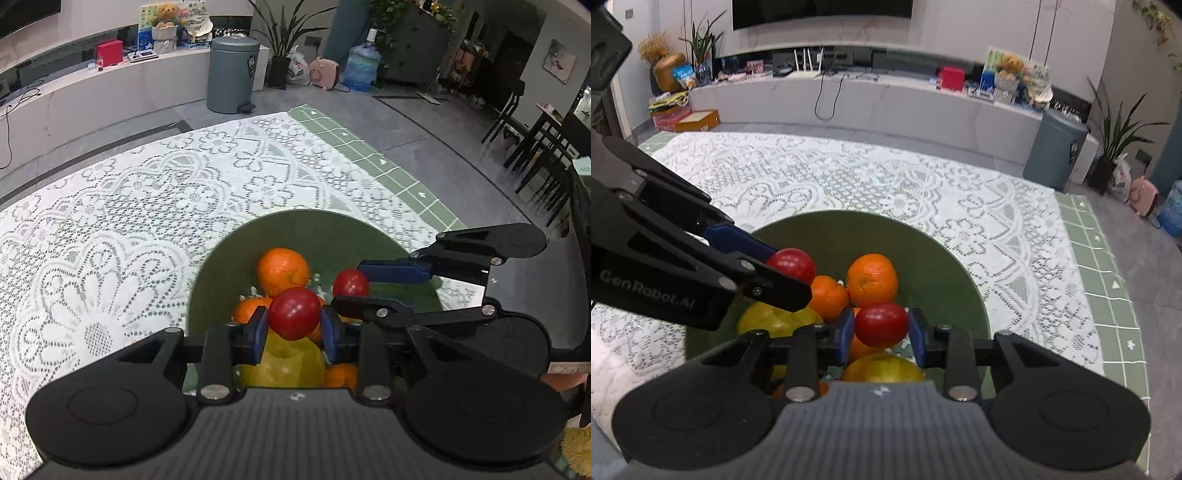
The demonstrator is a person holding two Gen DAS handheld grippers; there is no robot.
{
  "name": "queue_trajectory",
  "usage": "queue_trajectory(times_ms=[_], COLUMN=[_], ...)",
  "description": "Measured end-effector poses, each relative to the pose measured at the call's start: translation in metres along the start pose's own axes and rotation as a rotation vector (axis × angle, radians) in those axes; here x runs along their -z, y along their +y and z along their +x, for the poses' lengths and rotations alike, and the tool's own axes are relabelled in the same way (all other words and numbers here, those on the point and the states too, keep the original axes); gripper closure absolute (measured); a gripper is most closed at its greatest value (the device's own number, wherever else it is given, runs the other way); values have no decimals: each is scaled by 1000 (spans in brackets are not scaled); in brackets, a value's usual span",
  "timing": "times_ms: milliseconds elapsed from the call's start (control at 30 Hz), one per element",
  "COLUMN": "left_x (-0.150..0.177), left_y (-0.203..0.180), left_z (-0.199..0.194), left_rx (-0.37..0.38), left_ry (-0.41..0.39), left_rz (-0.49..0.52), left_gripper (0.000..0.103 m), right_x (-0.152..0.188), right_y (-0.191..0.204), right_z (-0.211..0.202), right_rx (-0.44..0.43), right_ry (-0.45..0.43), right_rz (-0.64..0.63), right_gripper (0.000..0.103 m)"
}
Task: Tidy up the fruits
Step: 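Lower both tomatoes into the colander and open both tools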
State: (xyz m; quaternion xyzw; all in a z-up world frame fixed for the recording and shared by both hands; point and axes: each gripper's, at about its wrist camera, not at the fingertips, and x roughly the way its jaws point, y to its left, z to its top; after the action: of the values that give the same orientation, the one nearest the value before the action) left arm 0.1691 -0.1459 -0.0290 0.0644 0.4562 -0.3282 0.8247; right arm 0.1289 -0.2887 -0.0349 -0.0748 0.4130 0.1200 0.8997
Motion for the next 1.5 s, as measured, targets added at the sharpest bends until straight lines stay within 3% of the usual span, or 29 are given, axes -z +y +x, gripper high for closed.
queue_trajectory(times_ms=[367,833,1367,1500], left_x=[-13,-18,-14,-14], left_y=[4,-5,-1,0], left_z=[21,46,51,49], left_rx=[-88,-176,-178,-175], left_ry=[32,63,72,70], left_rz=[98,211,189,186], left_gripper=[69,69,64,63], right_x=[-10,-9,-7,-7], right_y=[-2,-5,-2,-2], right_z=[31,38,37,34], right_rx=[42,47,68,76], right_ry=[72,75,76,72], right_rz=[-18,7,8,9], right_gripper=[74,73,73,68])
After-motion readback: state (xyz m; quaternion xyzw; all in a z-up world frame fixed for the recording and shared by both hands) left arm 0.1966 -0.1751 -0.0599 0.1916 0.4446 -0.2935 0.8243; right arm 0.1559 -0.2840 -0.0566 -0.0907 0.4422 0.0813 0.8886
